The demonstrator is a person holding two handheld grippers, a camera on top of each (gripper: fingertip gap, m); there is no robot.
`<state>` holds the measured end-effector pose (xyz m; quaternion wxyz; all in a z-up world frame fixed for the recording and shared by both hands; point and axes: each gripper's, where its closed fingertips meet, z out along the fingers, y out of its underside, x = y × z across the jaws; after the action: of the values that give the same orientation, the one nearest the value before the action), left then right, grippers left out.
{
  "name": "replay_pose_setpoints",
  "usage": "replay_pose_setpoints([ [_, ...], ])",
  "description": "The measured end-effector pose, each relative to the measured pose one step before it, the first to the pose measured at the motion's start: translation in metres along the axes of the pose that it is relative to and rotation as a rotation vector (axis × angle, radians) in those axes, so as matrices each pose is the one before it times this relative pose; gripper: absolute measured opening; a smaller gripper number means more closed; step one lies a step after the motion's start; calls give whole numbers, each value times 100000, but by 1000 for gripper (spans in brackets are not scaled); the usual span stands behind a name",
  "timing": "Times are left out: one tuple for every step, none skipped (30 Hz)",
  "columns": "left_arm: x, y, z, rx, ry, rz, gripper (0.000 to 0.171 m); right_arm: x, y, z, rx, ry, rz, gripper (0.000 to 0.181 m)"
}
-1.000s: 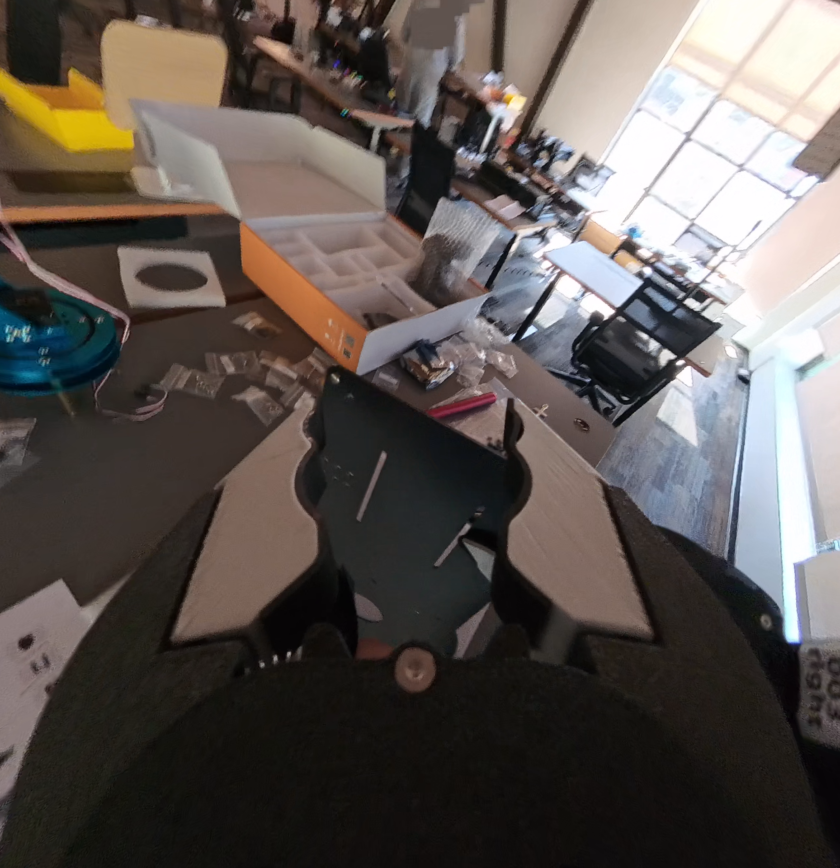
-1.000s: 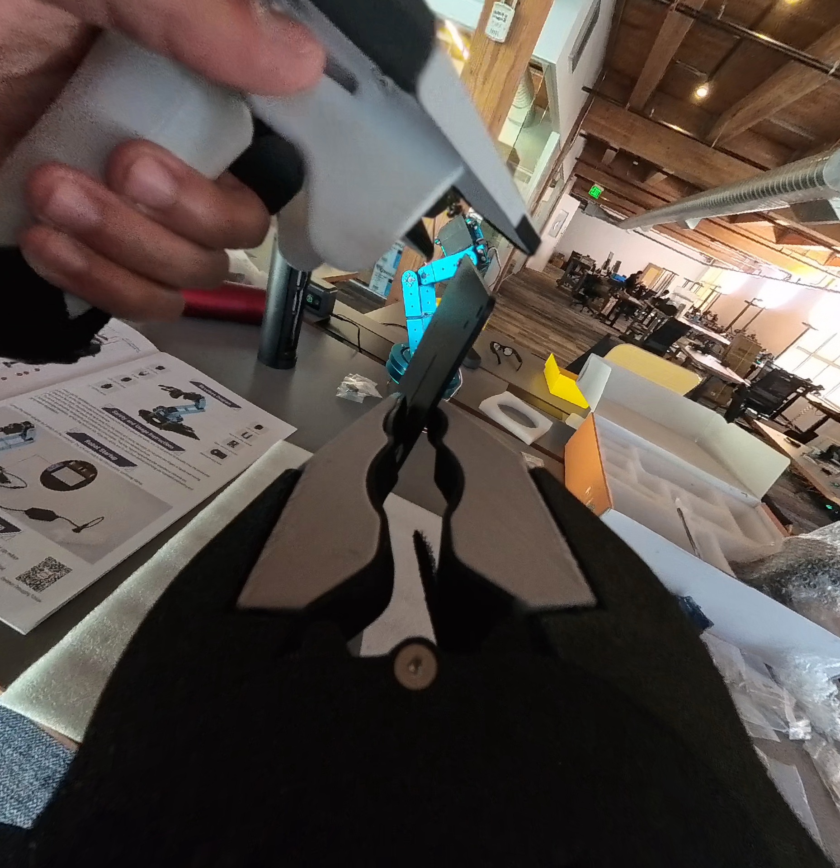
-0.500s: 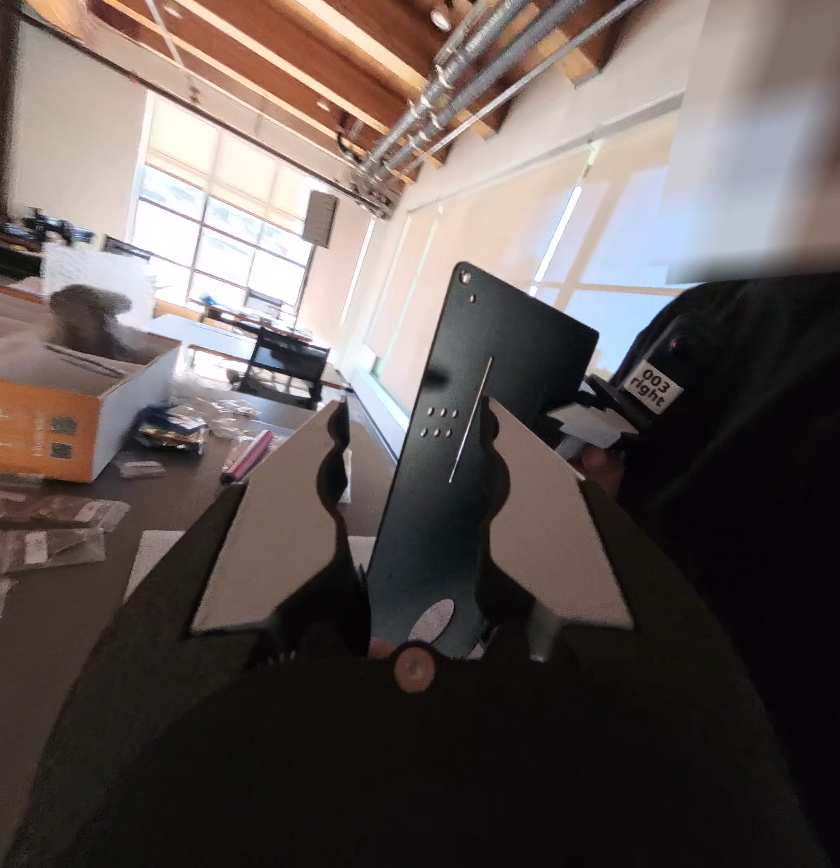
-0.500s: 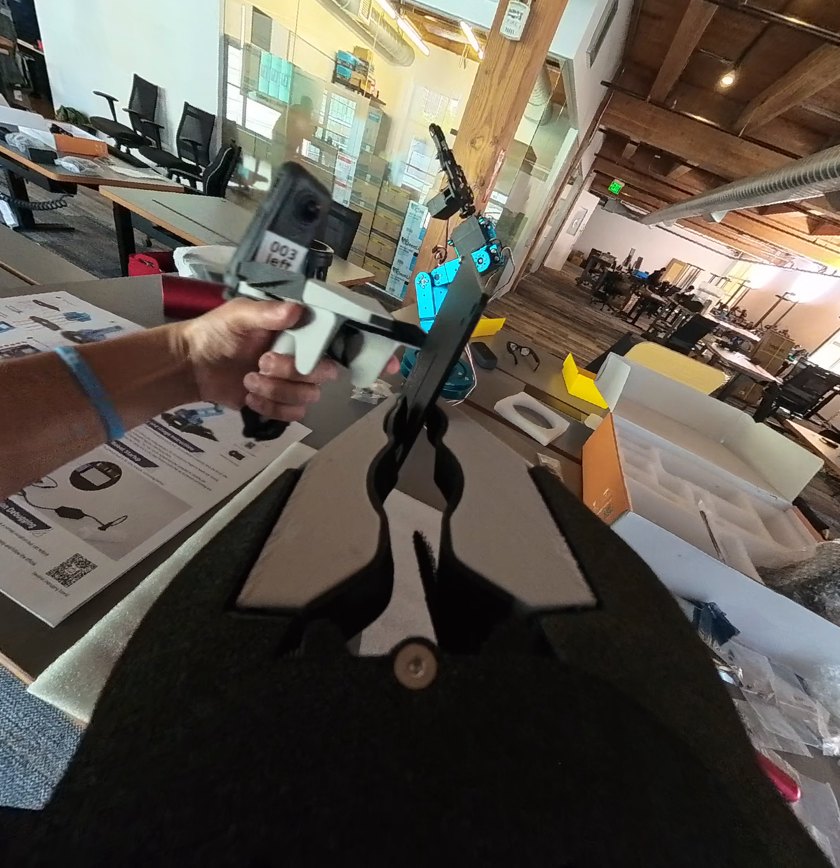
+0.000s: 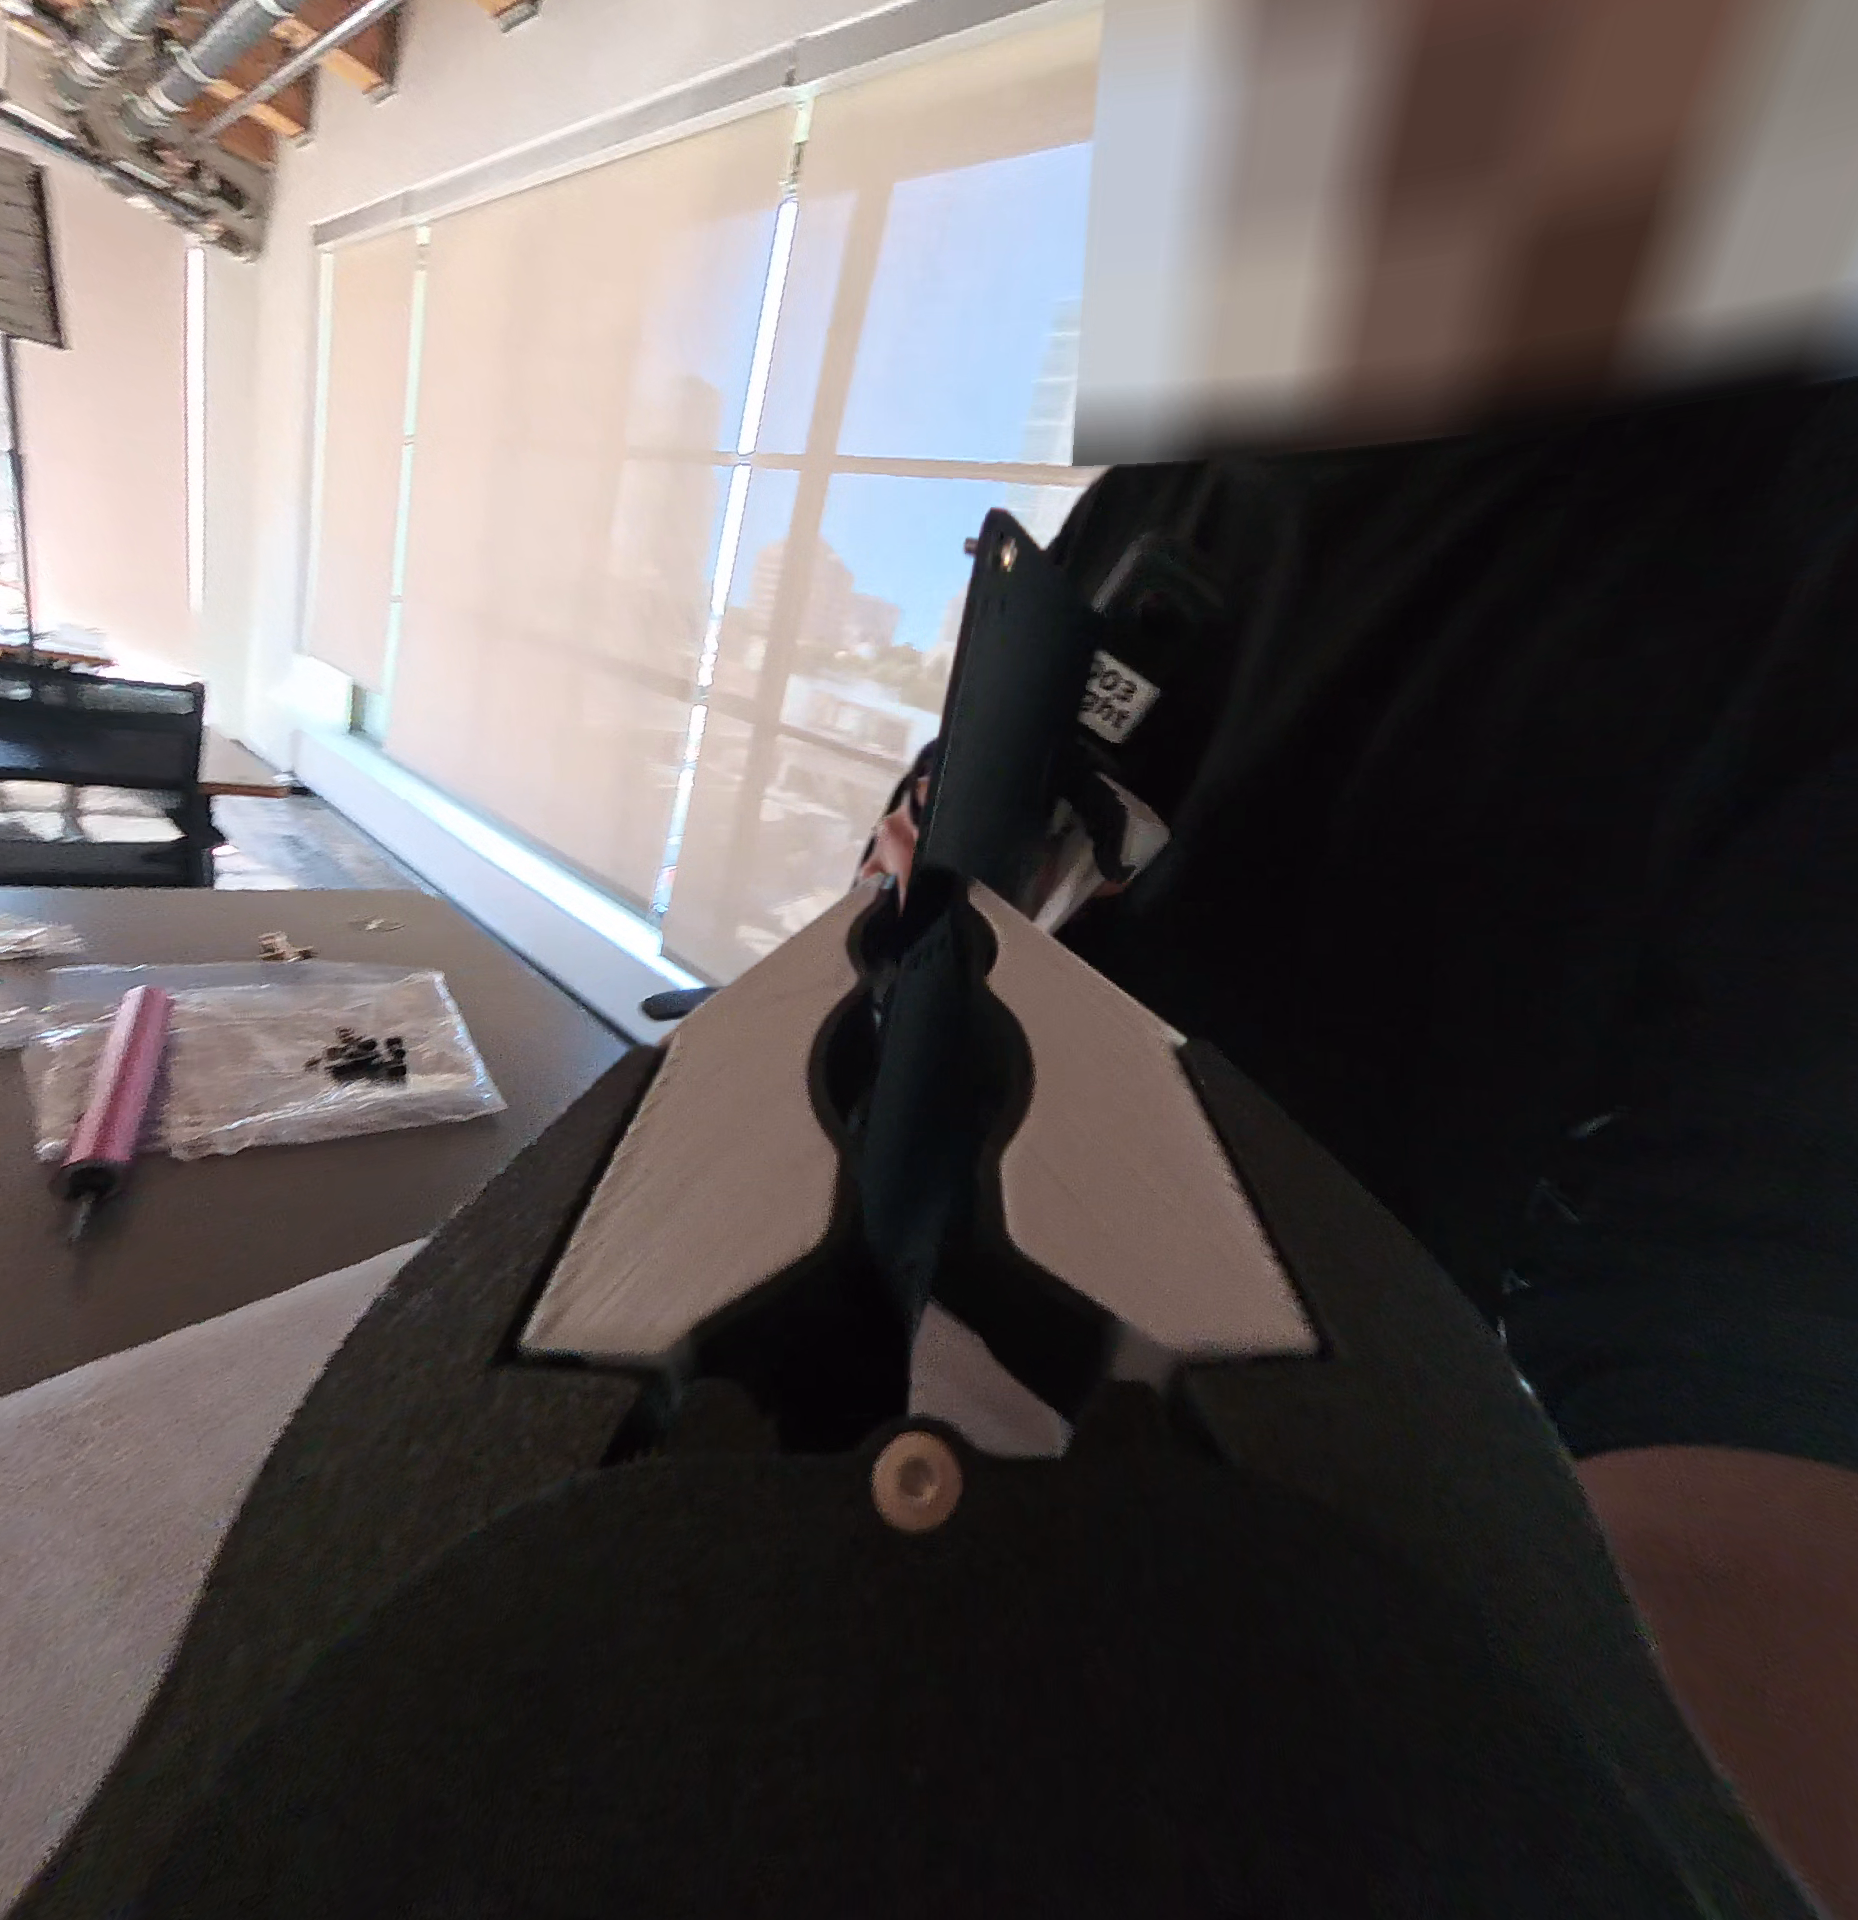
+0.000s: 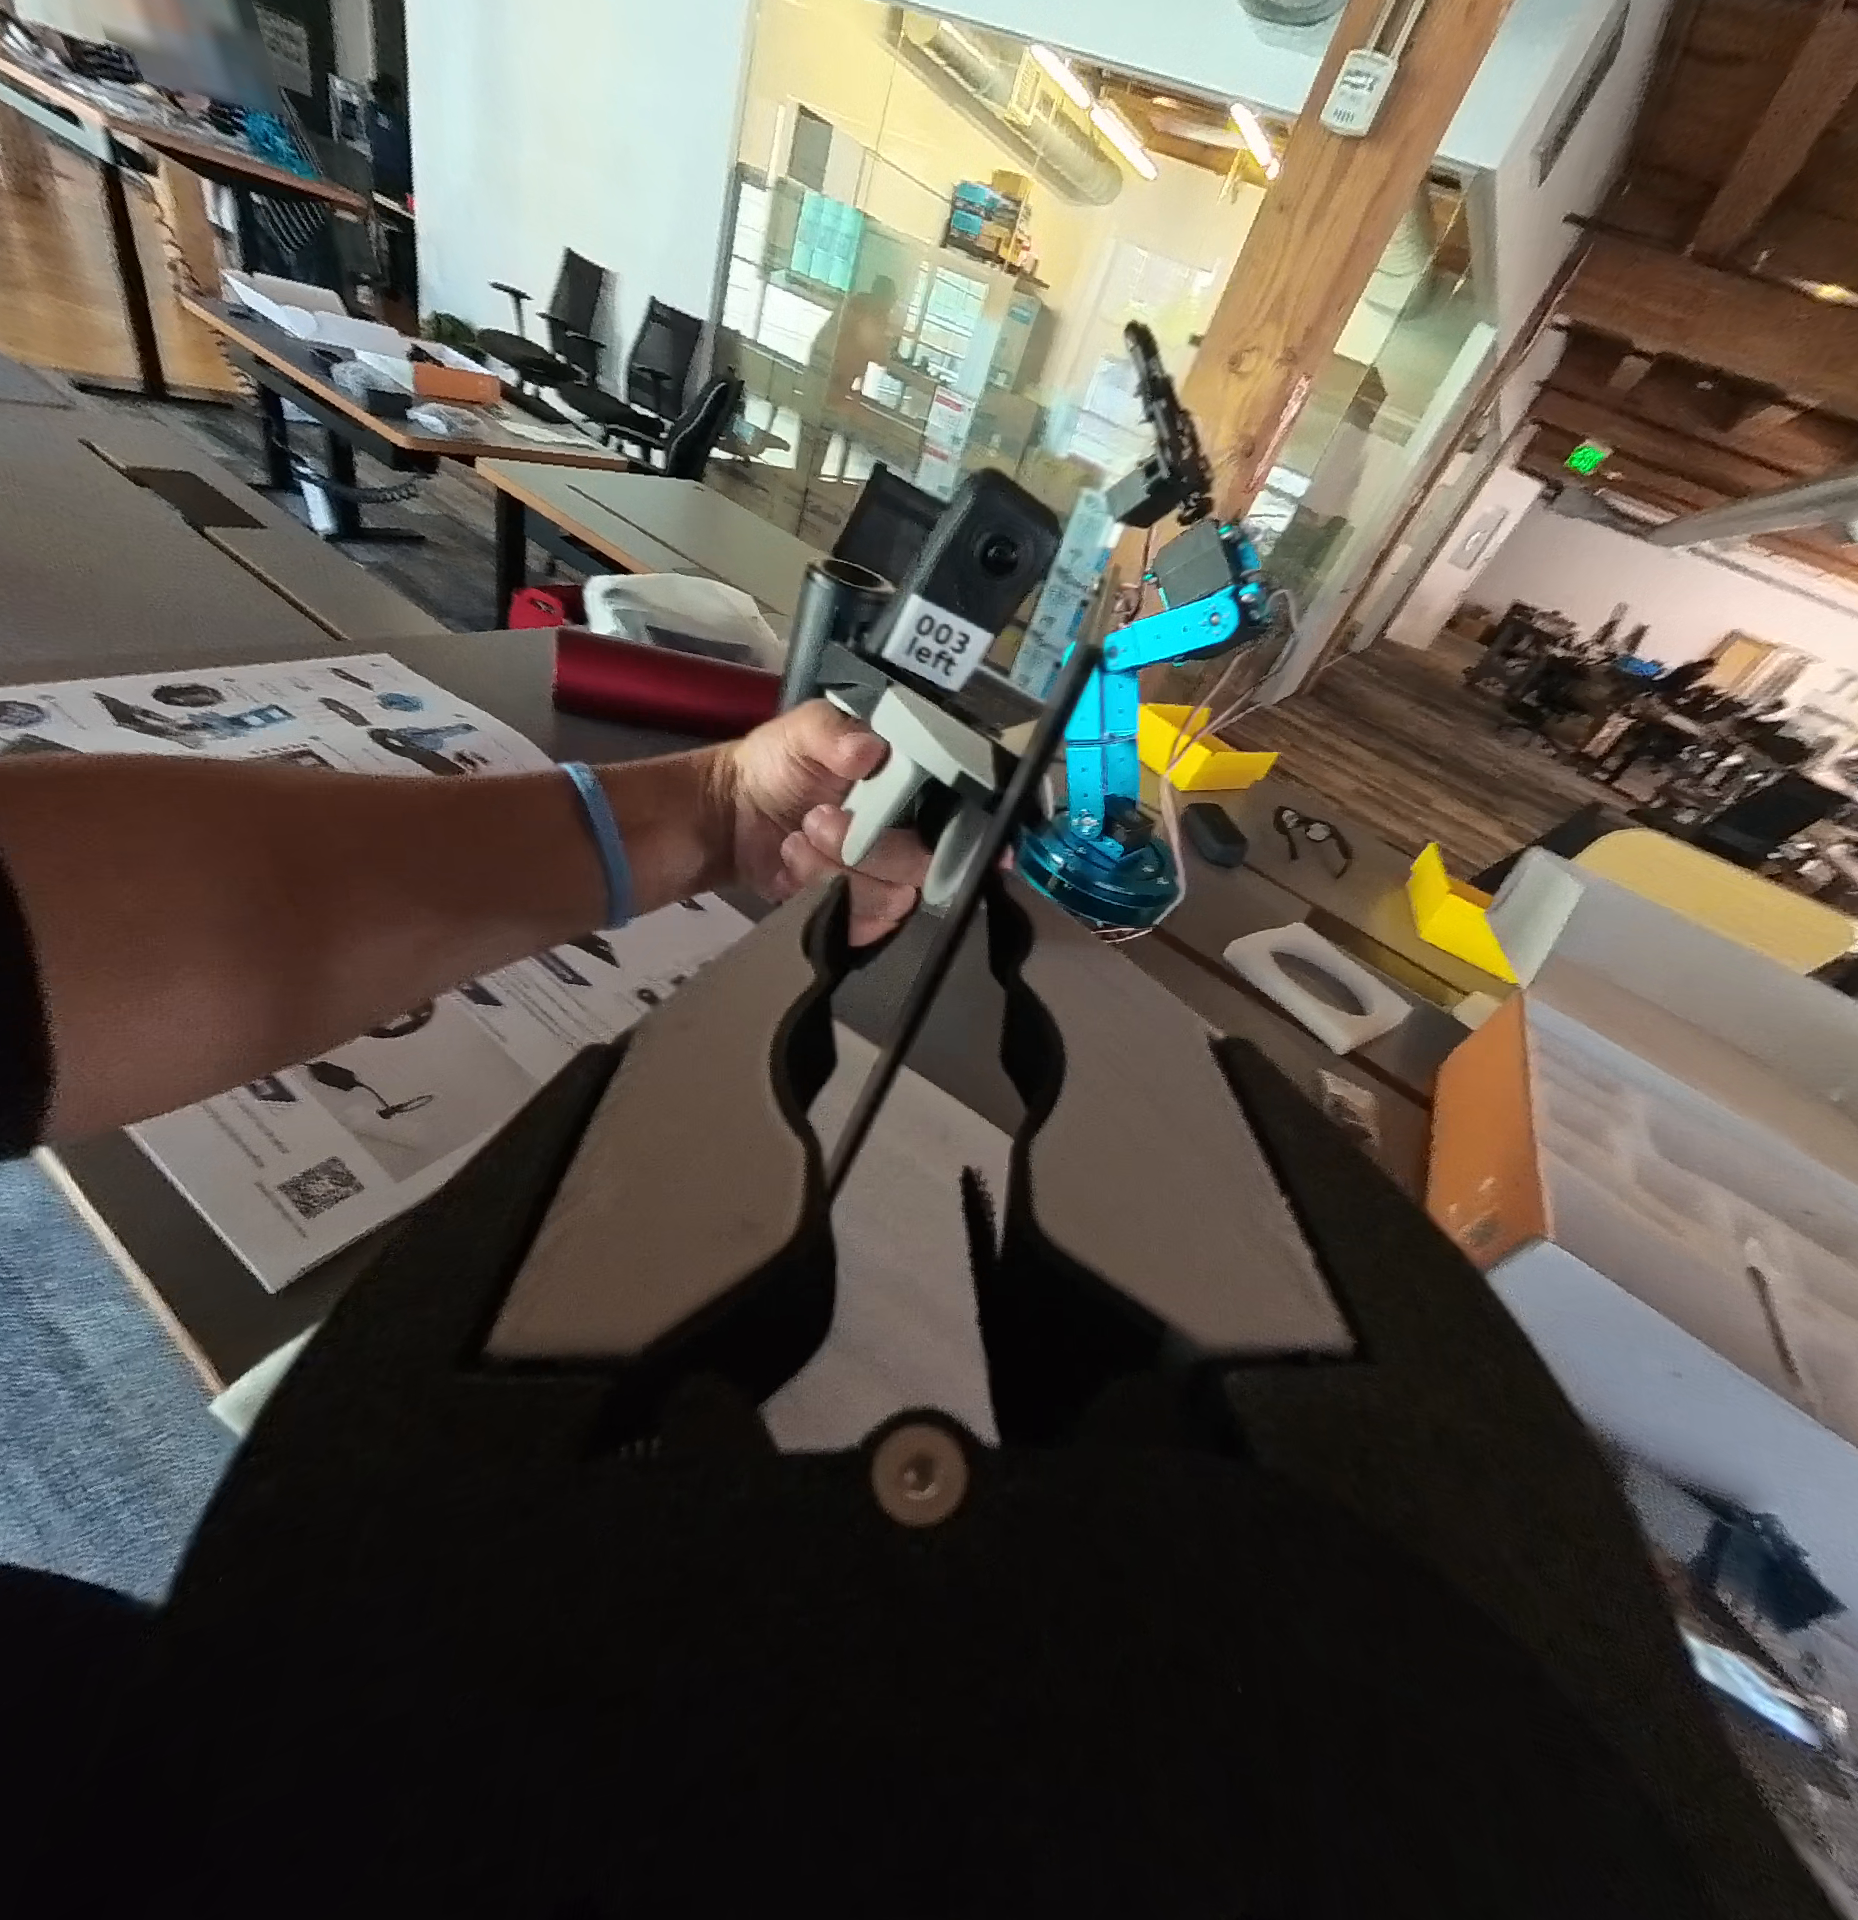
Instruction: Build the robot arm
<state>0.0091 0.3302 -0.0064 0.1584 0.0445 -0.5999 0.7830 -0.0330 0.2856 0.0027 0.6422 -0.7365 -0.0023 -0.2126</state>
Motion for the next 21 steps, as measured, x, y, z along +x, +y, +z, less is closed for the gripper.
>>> replay_pose_setpoints([
  [85,-17,-134,996,3051,-140,5,130,30,176,-408,-1844,2473,31],
  [33,-29,-116,1061,2663,14,3,188,47,208,-811,-1894,3349,36],
  [70,-31,-71,937,2652,373,2,281,2,190,-909,-1706,3452,39],
  [131,-21,-26,705,2784,801,0,571,-31,106,-643,-271,3221,33],
  [148,-12,9,488,2613,945,0,611,-101,51,-144,-226,2229,17],
  [113,-12,55,220,2260,821,0,269,-117,14,-222,-2435,699,5],
  [-77,-111,30,356,886,650,0,284,-44,-6,-880,-876,960,3],
  [-224,-129,12,-8,-108,244,0,392,7,-6,-950,1165,254,3],
  [-132,-109,56,-611,460,-17,0,140,-10,-48,-563,-94,940,2],
  [-14,-181,128,-912,1008,396,0,41,-141,-106,326,-394,2773,2],
  [-14,-274,201,-1129,1007,741,0,43,-279,-157,1075,434,2840,1],
  [-49,-317,239,-1352,1033,608,0,39,-336,-177,1111,1306,1181,1],
  [-114,-349,199,-1374,994,383,0,81,-355,-148,833,2091,-965,1],
  [-153,-321,124,-1298,1068,137,0,91,-318,-68,605,2109,-790,1],
  [-205,-243,13,-1179,971,80,1,139,-217,29,362,1700,785,1],
  [-296,-169,-82,-1000,544,-105,1,217,-78,110,336,1446,1059,1],
  [-400,-96,-171,-814,-1,-608,0,336,57,162,53,1350,-207,1],
  [-465,-34,-207,-567,-520,-931,0,395,144,196,-211,1123,-607,1],
  [-495,1,-209,-372,-1082,-983,0,486,194,190,-338,814,605,1],
  [-468,27,-191,-269,-1319,-959,0,490,182,176,-134,-34,1602,1],
  [-311,38,-158,-177,-939,-816,0,408,136,152,-46,-1270,1426,1],
])
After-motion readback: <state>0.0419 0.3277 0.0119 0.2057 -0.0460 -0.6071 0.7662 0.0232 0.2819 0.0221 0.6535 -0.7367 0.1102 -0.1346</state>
